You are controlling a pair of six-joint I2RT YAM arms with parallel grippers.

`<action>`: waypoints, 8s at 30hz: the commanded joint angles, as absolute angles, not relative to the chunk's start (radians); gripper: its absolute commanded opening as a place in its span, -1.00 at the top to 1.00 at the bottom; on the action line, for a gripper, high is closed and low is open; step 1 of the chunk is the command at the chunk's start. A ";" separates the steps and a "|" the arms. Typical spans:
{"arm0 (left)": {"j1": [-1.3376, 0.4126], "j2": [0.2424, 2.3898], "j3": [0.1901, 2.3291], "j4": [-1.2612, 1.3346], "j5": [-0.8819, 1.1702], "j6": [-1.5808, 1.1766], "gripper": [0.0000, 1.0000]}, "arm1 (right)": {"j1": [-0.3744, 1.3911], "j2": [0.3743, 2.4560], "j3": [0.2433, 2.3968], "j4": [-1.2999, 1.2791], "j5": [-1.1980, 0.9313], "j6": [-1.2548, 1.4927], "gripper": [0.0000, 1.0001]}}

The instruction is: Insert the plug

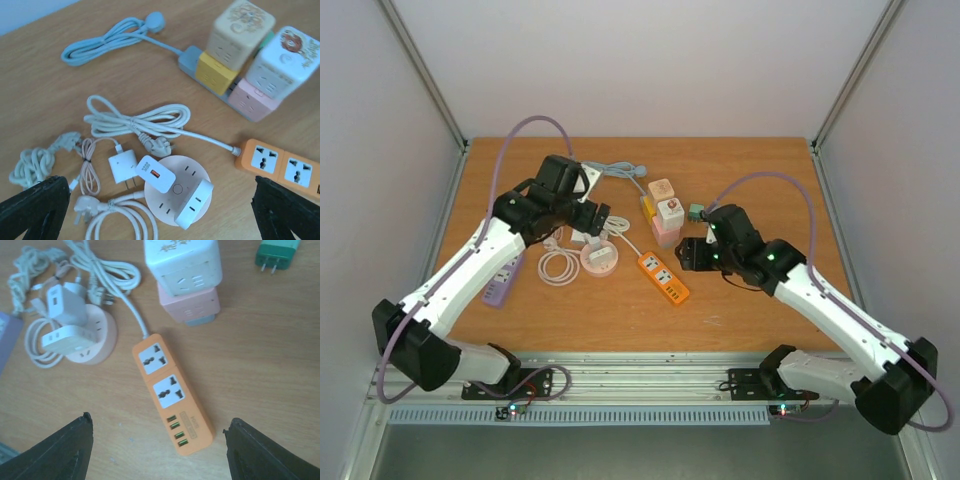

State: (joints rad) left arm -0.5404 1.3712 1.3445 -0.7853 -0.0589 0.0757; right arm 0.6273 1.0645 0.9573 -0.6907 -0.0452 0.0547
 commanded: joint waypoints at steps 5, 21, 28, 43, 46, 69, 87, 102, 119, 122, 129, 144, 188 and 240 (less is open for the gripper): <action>-0.476 1.181 1.145 -0.690 -0.049 -0.235 -0.99 | 0.613 1.236 1.106 -0.815 0.201 0.178 -0.41; -0.460 0.900 0.956 -0.540 0.079 -0.153 -0.99 | 0.297 1.800 1.411 -0.731 -0.078 0.204 -0.54; -0.460 0.899 0.917 -0.510 0.085 -0.184 -0.99 | 0.296 2.063 1.642 -0.832 -0.033 0.146 -0.54; -0.459 0.946 0.923 -0.511 0.107 -0.180 -0.99 | 0.295 2.269 1.824 -0.921 0.092 0.094 -0.23; -0.460 0.943 0.922 -0.513 0.101 -0.179 -0.99 | 0.293 2.292 1.848 -0.916 0.074 0.078 -0.03; -0.459 0.959 0.937 -0.473 0.267 -0.210 -0.99 | 0.331 1.471 1.263 -0.568 -0.082 -0.084 0.26; -0.458 1.084 1.094 -0.619 0.530 -0.489 -0.87 | 0.745 1.327 1.189 -0.396 -0.484 -0.391 0.13; -0.439 1.143 0.990 -0.508 0.824 -0.740 -0.05 | 0.890 1.438 1.286 -0.494 -0.281 -0.606 0.18; -0.437 1.179 0.960 -0.546 0.906 -0.725 0.90 | 0.918 1.491 1.312 -0.523 -0.245 -0.639 0.12; -0.437 1.195 1.023 -0.656 0.832 -0.590 0.99 | 0.919 1.488 1.319 -0.542 -0.213 -0.611 -0.26; -0.432 1.205 1.150 -0.815 0.389 -0.197 0.99 | 0.919 1.389 1.226 -0.474 -0.091 -0.499 -0.63; -0.198 1.193 1.010 -0.648 0.082 0.263 1.00 | 0.890 1.162 0.983 -0.423 -0.043 -0.225 -0.64; 0.141 1.303 0.742 -0.471 0.099 0.429 0.99 | 0.776 1.187 0.996 -0.487 -0.112 -0.130 -0.56; 0.141 1.374 0.795 -0.536 0.228 0.369 0.99 | 0.776 1.181 0.981 -0.476 -0.108 -0.143 -0.55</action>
State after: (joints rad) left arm 0.1375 1.3560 0.7902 -0.5678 0.1425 0.4091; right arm 0.7795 1.1885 0.9642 -0.4801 -0.1127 -0.1364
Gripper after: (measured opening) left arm 0.268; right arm 0.775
